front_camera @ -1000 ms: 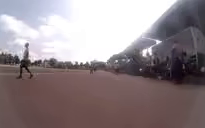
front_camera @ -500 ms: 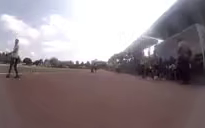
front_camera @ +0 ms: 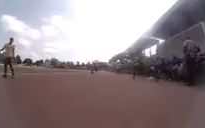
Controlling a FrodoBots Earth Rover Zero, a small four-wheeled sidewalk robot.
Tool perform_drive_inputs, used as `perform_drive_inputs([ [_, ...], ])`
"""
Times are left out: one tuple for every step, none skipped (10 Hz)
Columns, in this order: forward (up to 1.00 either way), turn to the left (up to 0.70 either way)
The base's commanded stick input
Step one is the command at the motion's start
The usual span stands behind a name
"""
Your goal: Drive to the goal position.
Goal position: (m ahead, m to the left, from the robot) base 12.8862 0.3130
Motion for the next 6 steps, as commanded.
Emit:
perform_drive_inputs([
  [0.7, 0.0],
  [0.7, 0.0],
  [0.7, 0.0],
  [0.7, 0.0],
  [0.7, 0.0],
  [0.7, 0.0],
])
